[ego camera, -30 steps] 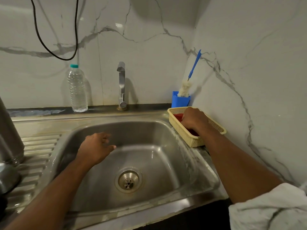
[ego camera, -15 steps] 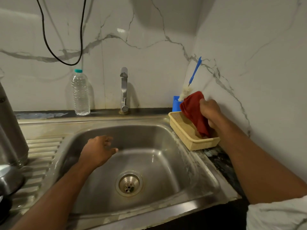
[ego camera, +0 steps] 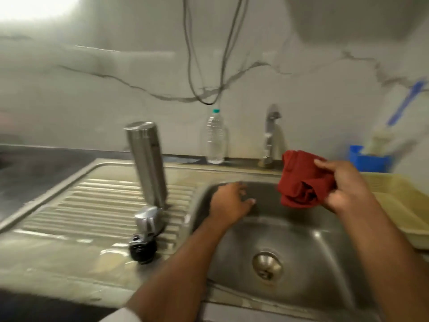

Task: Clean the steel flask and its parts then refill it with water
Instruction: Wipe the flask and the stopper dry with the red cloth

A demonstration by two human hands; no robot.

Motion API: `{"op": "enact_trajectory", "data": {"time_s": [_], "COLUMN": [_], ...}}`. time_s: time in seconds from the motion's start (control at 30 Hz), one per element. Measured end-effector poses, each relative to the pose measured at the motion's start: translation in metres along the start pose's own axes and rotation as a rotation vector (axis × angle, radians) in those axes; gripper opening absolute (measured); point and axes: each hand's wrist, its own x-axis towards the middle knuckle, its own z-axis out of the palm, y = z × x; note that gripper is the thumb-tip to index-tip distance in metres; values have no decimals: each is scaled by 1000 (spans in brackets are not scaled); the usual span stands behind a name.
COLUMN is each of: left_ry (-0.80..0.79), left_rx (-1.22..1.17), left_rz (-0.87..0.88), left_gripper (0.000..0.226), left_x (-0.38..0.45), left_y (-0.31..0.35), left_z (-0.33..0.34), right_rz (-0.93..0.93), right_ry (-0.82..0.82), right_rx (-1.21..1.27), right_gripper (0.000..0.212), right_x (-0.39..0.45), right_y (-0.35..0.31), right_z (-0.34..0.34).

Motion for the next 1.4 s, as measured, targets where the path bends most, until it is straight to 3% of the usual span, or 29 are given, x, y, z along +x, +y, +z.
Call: {"op": "enact_trajectory", "data": {"time_s": [0.1,0.2,0.3,0.43,0.53,0.63,0.77,0.83,0.93,1.0,1.13,1.27,1.4], "left_ry": [148,221,303,409,611,913,1171,1134,867,719,654,598,319], "left_rx": [-37,-108,-146,-201,-162,-47,-68,-85,-176,-266,-357,-445,-685], "left_rz": [20,86,151,222,282,273,61,-54,-237,-279,-232,-116,-16], "left_gripper": [40,36,35,33,36,42,57,71,100,105,68,62,52], "left_x": [-1,0,-5,-14,-19,-24,-27,-27,-23,-19,-11,-8,-5], "left_y": [11,27,43,53,55,48,21,4,-20,-29,-29,-2,38], "left_z": [-8,-11,-33,-67,-98,-134,-167,-173,-173,-171,-166,-145,-97], "right_rz": [104,64,7,-40,-83,-96,-126,-133,-128,-139,-131,-149,-338], "right_ry": [-34,-1,20,9,2,-17,-36,-46,-69,-69,-60,-18,27], "right_rx": [-37,-53,-1,45,34,31,-11,-28,-53,-53,-47,-38,-123], "right_gripper": [16,16,38,28,27,29,39,39,40,39,38,42,44], "right_x": [10,14,14,9,4,-2,-1,-2,-2,-1,-4,-5,-9], "right_y": [45,71,86,88,87,88,95,99,104,106,107,96,80], "right_z": [13,10,16,24,29,31,34,36,39,40,44,45,45]}}
